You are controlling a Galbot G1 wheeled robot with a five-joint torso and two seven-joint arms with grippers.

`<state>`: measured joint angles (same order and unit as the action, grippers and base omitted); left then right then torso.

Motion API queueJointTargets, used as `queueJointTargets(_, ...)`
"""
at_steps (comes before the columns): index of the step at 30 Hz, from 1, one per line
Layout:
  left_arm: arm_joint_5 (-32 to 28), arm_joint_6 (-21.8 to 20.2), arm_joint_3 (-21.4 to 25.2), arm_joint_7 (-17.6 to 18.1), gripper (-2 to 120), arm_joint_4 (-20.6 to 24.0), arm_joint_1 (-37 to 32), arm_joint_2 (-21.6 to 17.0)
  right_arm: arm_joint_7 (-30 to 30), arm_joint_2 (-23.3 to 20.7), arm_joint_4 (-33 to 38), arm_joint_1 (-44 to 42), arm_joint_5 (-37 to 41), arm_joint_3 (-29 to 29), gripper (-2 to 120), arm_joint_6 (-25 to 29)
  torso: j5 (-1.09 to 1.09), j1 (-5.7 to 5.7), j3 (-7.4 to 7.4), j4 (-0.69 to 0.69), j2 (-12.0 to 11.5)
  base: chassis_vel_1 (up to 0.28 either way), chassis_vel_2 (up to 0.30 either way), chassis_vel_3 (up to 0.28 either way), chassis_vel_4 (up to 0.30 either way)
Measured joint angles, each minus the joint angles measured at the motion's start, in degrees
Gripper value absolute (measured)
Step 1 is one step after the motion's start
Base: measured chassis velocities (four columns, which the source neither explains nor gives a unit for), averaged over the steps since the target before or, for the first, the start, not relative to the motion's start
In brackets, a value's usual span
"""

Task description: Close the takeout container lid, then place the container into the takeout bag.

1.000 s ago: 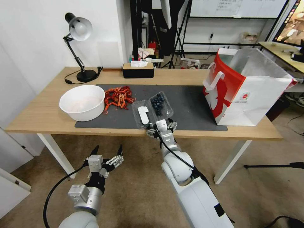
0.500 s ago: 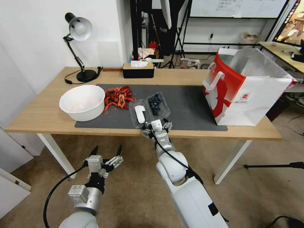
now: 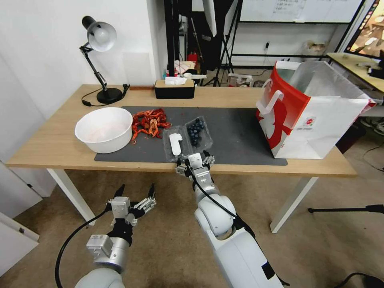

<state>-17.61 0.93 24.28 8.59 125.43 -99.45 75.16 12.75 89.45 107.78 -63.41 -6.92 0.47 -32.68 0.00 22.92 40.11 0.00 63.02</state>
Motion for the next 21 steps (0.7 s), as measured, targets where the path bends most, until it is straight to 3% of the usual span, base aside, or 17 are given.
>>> queueJointTargets(8, 0.1, 0.0, -0.1, -0.1, 100, 0.2, -0.1, 0.1, -0.8, -1.5, 2.6, -2.0, -0.1, 1.0, 100, 2.3, 0.0, 0.0, 0.0, 0.0, 0.0, 0.0, 0.0, 0.0, 0.0)
queueJointTargets(17, -0.9, -0.1, -0.4, -0.1, 100, 0.4, 0.1, -0.2, -4.6, -5.6, 8.5, -10.0, -0.4, 9.3, 100, 18.4, 0.01, 0.0, -0.01, 0.0, 0.0, 0.0, 0.0, 0.0, 0.0)
queueJointTargets(21, -1.6, -0.3, -0.3, -0.1, 100, 0.5, 0.3, -0.6, -5.3, -6.4, 10.0, -12.9, -0.1, 12.2, 100, 22.7, 0.01, 0.0, 0.0, -0.02, 0.0, 0.0, 0.0, 0.0, 0.0)
